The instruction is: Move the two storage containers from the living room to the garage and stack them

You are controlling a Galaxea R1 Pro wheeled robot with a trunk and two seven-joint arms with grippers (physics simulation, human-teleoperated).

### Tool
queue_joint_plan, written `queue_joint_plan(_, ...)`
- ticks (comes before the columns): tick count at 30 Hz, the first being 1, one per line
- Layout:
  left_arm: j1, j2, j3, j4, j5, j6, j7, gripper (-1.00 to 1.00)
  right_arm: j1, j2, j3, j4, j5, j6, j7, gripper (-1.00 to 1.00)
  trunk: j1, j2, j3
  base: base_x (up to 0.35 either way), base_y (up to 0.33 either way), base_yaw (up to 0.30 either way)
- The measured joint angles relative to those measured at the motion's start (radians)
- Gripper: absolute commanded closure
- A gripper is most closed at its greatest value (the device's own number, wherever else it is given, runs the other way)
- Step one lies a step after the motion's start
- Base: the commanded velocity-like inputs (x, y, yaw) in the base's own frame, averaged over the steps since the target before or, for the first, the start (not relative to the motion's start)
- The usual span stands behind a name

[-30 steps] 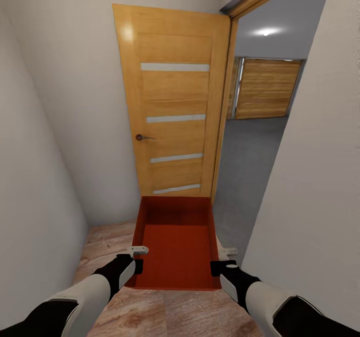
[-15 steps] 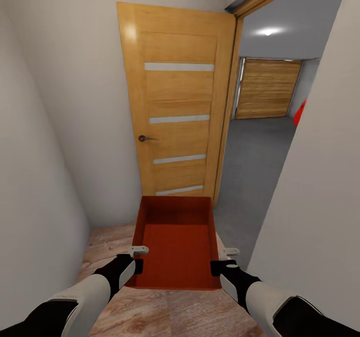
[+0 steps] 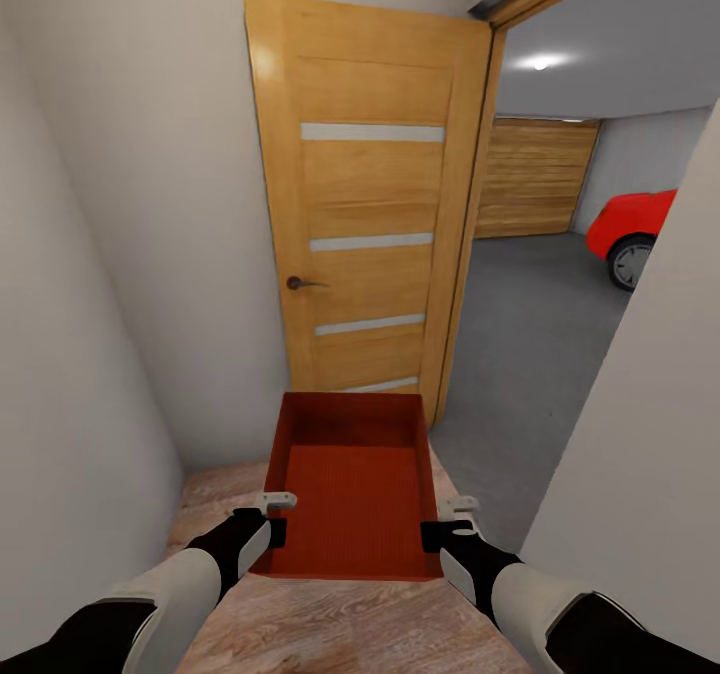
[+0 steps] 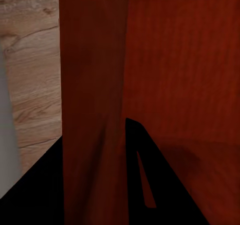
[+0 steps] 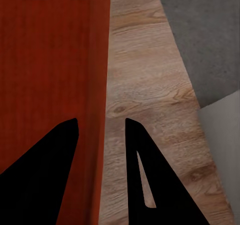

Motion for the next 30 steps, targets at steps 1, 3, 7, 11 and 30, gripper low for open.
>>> queue_joint_plan(1, 0.0, 0.0, -0.001, 0.0, 0.001, 0.0, 0.0, 1.0, 0.0, 0.0, 0.0, 0.0, 0.0, 0.0, 0.0, 1.0, 0.0, 0.0, 0.0, 0.169, 0.147, -0.224)
queue_joint_plan(3, 0.0, 0.0, -0.002, 0.0, 0.003, -0.001, 0.0, 1.0, 0.0, 0.0, 0.0, 0.0, 0.0, 0.0, 0.0, 1.0, 0.0, 0.0, 0.0, 0.155, 0.132, -0.233)
queue_joint_plan(7, 0.0, 0.0, 0.002, 0.0, -0.001, -0.001, -0.001, 1.0, 0.0, 0.0, 0.001, 0.0, 0.0, 0.0, 0.0, 1.0, 0.0, 0.0, 0.0, 0.119, 0.111, -0.24)
queue_joint_plan(11, 0.0, 0.001, -0.001, 0.001, 0.002, -0.001, -0.001, 1.0, 0.0, 0.0, -0.001, 0.0, 0.001, 0.0, -0.001, 1.0, 0.0, 0.0, 0.0, 0.096, 0.093, -0.242)
queue_joint_plan(30, 0.001, 0.0, -0.015, -0.001, 0.018, 0.002, 0.005, 1.0, 0.0, 0.0, 0.001, 0.0, 0.001, 0.001, 0.0, 1.0, 0.0, 0.0, 0.0, 0.027, 0.02, -0.161)
